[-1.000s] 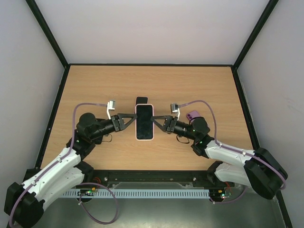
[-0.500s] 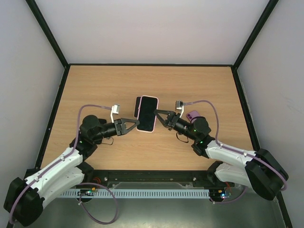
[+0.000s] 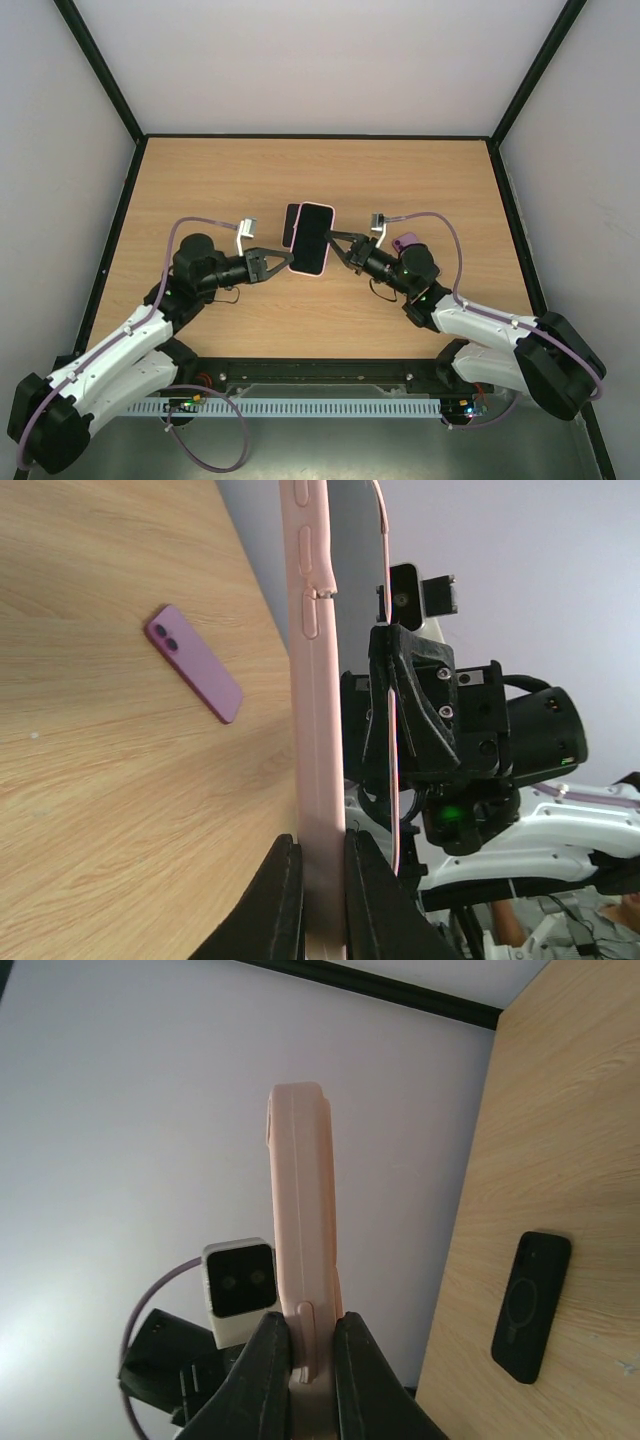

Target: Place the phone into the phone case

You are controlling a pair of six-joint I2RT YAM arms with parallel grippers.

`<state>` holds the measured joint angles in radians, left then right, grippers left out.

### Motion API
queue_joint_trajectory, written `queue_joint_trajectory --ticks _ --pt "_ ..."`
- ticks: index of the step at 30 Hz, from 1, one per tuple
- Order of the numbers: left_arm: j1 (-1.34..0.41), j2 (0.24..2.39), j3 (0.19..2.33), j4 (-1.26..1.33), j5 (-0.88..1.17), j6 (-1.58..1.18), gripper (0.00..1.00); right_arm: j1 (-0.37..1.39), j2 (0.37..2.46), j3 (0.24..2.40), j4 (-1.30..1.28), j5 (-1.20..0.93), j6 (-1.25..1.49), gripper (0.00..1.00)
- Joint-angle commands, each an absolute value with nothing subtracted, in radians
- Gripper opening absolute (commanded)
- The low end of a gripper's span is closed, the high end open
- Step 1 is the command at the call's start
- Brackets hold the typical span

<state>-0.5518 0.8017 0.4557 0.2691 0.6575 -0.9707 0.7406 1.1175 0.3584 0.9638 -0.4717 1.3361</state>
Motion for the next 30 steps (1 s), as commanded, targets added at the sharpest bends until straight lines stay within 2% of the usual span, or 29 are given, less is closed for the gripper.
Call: queue_joint_trajectory --ticks 1,6,7,9,11,16,19,25,30 --pt "-0.554 0.809 0.510 0.134 0.599 -0.908 0.03 0.745 1.101 0.419 0.911 -0.472 1.262 0.02" --pt "-0.555 0.801 0.499 0.156 0.603 -0.921 0.07 0.746 1.094 0.424 0.905 -0.476 1.263 0.02" --pt "-0.554 0.798 0.490 0.179 0.610 -0.929 0.10 0.745 1.097 0.423 0.915 -0.488 1.273 0.02" --pt "-0.554 0.788 0.463 0.248 0.629 -0.951 0.29 0.745 1.102 0.418 0.946 -0.510 1.295 0.02" --pt "-0.554 0.786 0.440 0.301 0.646 -0.961 0.40 0.745 1.103 0.409 0.982 -0.523 1.319 0.02" --pt "-0.555 0.805 0.399 0.403 0.676 -0.990 0.47 0.745 1.115 0.391 1.060 -0.551 1.365 0.02" --pt "-0.555 0.820 0.396 0.425 0.679 -0.999 0.44 0.746 1.131 0.381 1.107 -0.562 1.394 0.02" --pt "-0.555 0.825 0.391 0.473 0.679 -1.029 0.22 0.745 1.155 0.388 1.069 -0.579 1.378 0.03" --pt "-0.555 0.833 0.383 0.484 0.659 -1.033 0.05 0.745 1.164 0.383 1.035 -0.589 1.361 0.10"
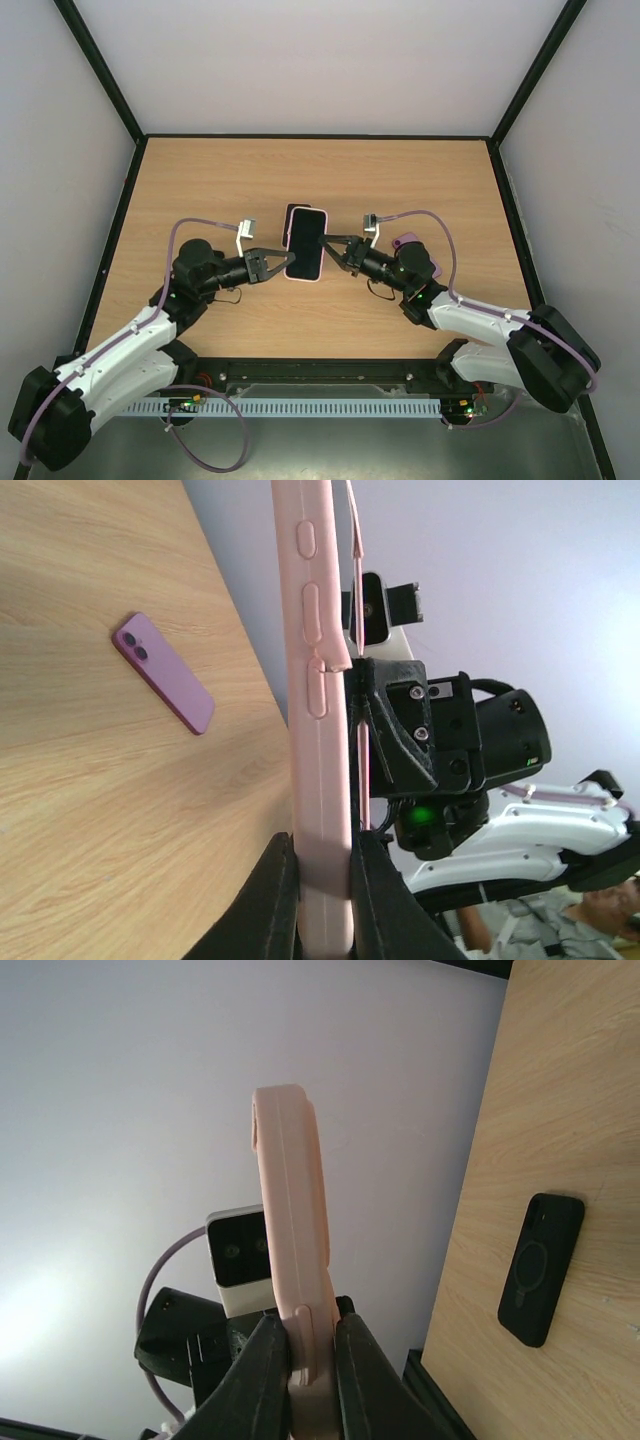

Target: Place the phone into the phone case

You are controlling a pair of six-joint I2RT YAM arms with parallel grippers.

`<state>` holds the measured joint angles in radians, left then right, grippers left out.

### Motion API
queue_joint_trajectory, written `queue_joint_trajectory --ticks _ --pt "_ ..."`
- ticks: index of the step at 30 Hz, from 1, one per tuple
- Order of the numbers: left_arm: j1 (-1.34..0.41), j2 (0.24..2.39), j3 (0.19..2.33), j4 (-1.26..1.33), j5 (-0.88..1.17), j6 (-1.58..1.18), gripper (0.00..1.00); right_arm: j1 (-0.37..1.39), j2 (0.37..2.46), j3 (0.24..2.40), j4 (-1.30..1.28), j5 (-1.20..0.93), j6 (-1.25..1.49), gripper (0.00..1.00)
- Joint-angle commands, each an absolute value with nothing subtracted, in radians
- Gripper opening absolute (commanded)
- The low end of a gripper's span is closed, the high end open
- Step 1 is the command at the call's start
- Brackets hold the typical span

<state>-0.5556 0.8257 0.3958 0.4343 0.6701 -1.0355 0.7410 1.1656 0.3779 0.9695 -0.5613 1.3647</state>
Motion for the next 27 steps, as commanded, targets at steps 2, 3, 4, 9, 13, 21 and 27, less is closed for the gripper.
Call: queue_joint_trajectory --ticks 2,3,4,9,13,21,27 --pt "-0.554 0.837 0.381 0.492 0.650 -1.034 0.03 0.746 1.161 0.380 1.021 -0.594 1.358 0.18" --pt "-0.554 0.840 0.382 0.498 0.646 -1.034 0.03 0.746 1.158 0.379 1.005 -0.596 1.354 0.22" --pt "-0.555 0.841 0.381 0.505 0.639 -1.035 0.03 0.746 1.153 0.378 0.988 -0.599 1.347 0.26" --pt "-0.554 0.856 0.386 0.527 0.614 -1.033 0.03 0.746 1.137 0.349 0.920 -0.612 1.338 0.49" --pt "-0.555 0.882 0.392 0.553 0.600 -1.037 0.03 0.746 1.128 0.314 0.919 -0.626 1.344 0.54" --pt "-0.555 0.948 0.395 0.610 0.587 -1.055 0.03 0.774 1.158 0.307 0.922 -0.664 1.338 0.51" --pt "-0.555 0.963 0.394 0.609 0.571 -1.053 0.03 0.775 1.162 0.307 0.927 -0.672 1.336 0.32"
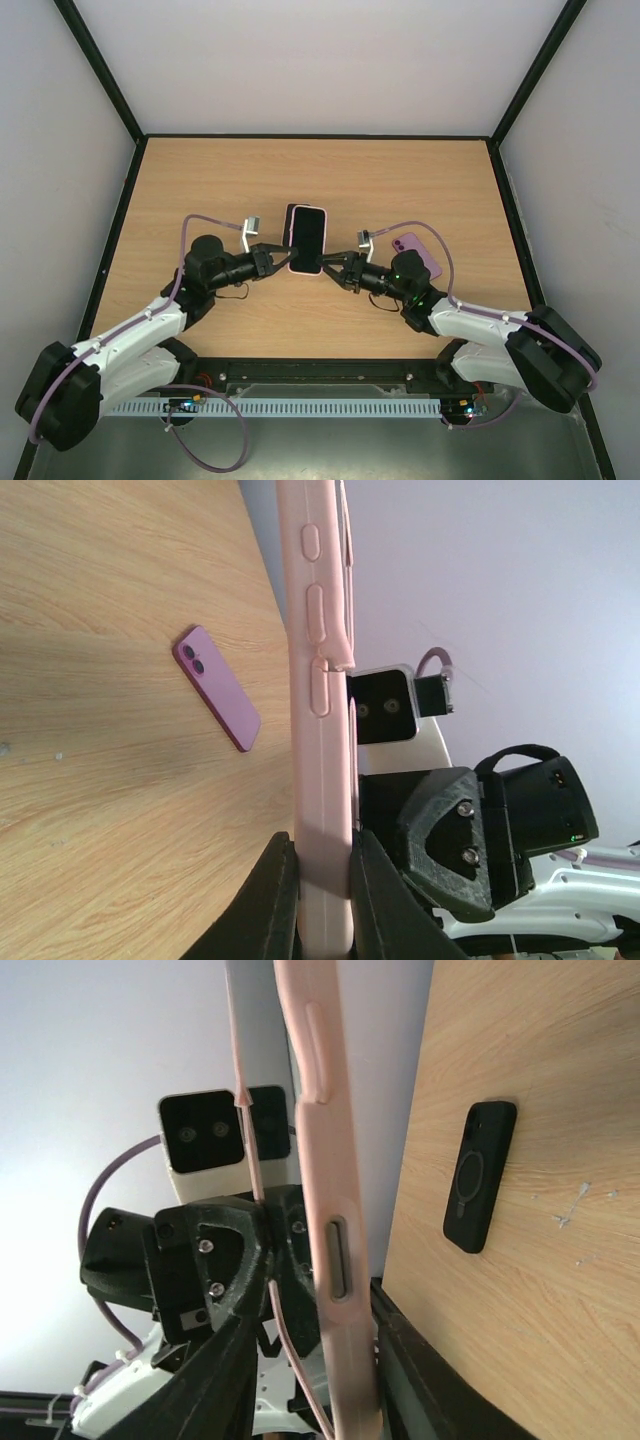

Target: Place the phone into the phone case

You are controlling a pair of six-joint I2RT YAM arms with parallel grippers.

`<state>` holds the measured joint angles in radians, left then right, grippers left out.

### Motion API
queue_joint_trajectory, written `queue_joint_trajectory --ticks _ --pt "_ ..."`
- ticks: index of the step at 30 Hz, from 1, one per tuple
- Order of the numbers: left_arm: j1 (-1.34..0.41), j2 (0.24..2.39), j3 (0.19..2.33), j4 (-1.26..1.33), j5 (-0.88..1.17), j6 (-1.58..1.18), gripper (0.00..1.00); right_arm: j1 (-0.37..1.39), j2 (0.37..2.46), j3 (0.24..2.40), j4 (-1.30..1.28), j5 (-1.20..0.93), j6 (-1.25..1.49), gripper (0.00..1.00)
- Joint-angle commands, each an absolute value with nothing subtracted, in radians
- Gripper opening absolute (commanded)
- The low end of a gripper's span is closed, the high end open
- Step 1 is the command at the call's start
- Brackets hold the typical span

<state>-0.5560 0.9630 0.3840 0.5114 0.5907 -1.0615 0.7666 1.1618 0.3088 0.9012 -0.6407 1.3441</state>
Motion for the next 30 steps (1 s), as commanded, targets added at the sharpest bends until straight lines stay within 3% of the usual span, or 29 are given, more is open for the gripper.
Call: queue_joint_trajectory --ticks 1,6,11,13,16,19,27,30 --pt "-0.555 0.965 0.394 0.605 0.566 -1.049 0.03 0.776 1.161 0.306 0.927 -0.670 1.336 0.26" --pt "-0.554 0.982 0.407 0.563 0.543 -1.022 0.03 0.776 1.161 0.290 0.959 -0.652 1.353 0.03" --pt "-0.553 0.986 0.422 0.504 0.518 -0.989 0.03 0.776 1.157 0.283 0.934 -0.639 1.336 0.05" --pt "-0.543 0.987 0.431 0.462 0.506 -0.970 0.03 0.775 1.148 0.282 0.902 -0.623 1.323 0.16" --pt "-0.486 1.003 0.441 0.402 0.538 -0.942 0.03 0.776 1.117 0.286 0.812 -0.584 1.287 0.44" --pt "-0.408 1.020 0.442 0.373 0.588 -0.916 0.03 0.776 1.076 0.299 0.739 -0.561 1.249 0.64" --pt "-0.224 1.121 0.533 0.185 0.579 -0.723 0.03 0.776 0.997 0.325 0.600 -0.536 1.166 0.97" --pt "-0.161 1.210 0.576 0.168 0.577 -0.688 0.03 0.776 0.971 0.322 0.564 -0.516 1.152 0.98"
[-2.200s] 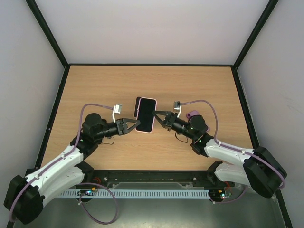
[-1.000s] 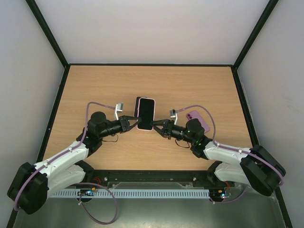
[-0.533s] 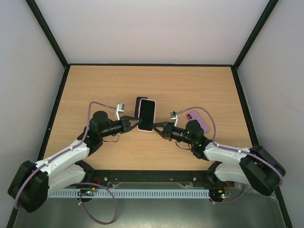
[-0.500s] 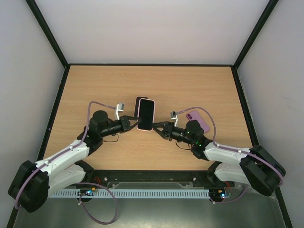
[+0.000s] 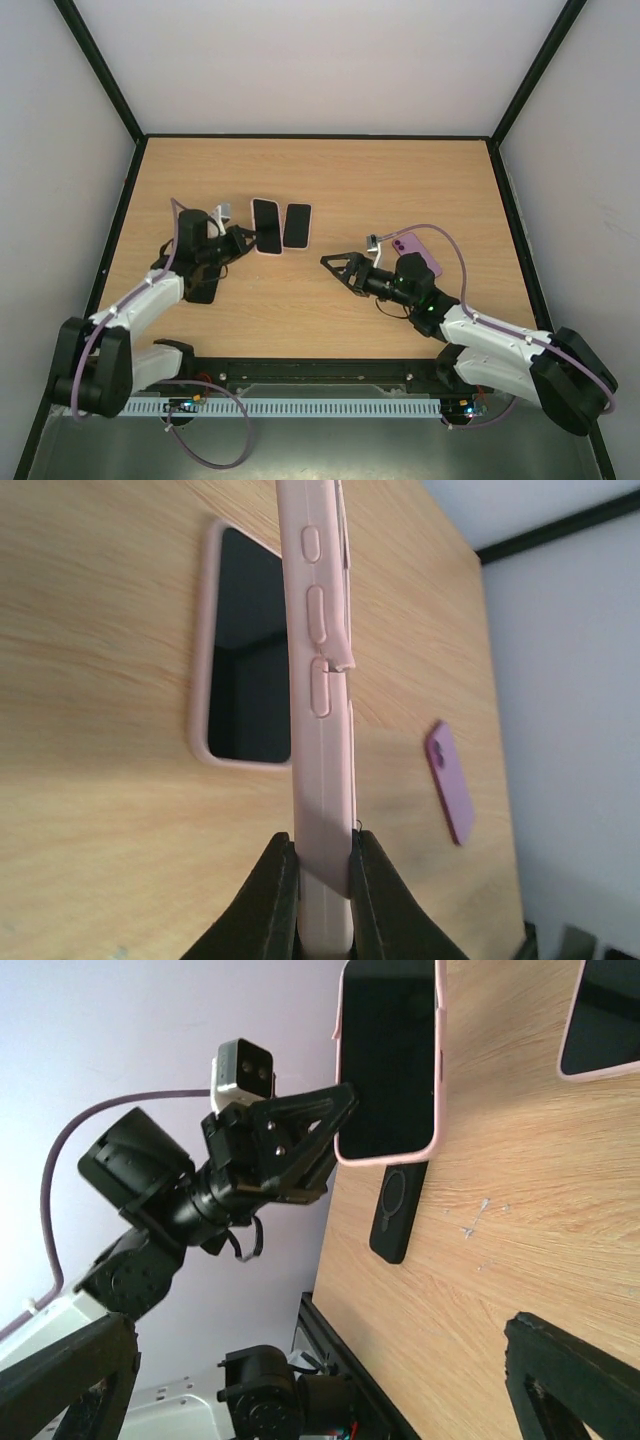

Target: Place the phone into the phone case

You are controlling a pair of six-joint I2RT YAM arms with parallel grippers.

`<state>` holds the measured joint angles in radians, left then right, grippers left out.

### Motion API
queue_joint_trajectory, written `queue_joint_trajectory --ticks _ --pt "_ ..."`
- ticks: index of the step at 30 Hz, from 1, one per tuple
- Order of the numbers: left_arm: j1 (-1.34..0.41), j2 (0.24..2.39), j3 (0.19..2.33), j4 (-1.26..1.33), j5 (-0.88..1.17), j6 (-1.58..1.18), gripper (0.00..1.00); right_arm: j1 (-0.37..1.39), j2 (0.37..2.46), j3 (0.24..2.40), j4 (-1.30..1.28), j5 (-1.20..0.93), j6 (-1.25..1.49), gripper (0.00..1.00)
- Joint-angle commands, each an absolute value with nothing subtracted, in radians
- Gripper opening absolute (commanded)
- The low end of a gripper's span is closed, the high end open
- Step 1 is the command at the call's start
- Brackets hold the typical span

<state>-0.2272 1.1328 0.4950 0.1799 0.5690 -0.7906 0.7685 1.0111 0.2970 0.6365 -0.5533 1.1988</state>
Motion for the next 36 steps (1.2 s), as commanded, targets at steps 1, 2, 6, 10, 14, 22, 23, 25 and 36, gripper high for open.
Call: queue_joint_trajectory --ticks 1,2,6,10,14,22,23,25,36 --pt "-0.146 1.250 0.591 0.168 0.576 -0.681 0.03 0.776 0.965 0.322 0.557 -0.509 1.149 0.98" --pt "-0.131 1.290 0.605 0.178 0.582 -0.680 0.03 0.775 0.960 0.321 0.553 -0.505 1.147 0.98" --pt "-0.091 1.466 0.660 0.257 0.650 -0.712 0.03 0.776 0.954 0.326 0.527 -0.491 1.136 0.98" --pt "-0.090 1.599 0.728 0.296 0.687 -0.722 0.03 0.776 0.952 0.336 0.483 -0.470 1.121 0.98" --pt "-0.089 1.679 0.755 0.305 0.702 -0.714 0.03 0.775 0.948 0.340 0.451 -0.440 1.107 0.98" --pt "-0.088 1.733 0.806 0.157 0.569 -0.633 0.23 0.776 0.967 0.353 0.430 -0.435 1.097 0.98" --pt "-0.087 1.733 0.809 0.145 0.561 -0.630 0.27 0.776 0.969 0.353 0.426 -0.433 1.097 0.97" --pt "-0.087 1.727 0.813 0.122 0.544 -0.623 0.35 0.775 0.971 0.356 0.418 -0.431 1.097 0.98" --pt "-0.087 1.589 0.823 -0.085 0.329 -0.623 0.77 0.776 0.955 0.344 0.408 -0.419 1.110 0.97"
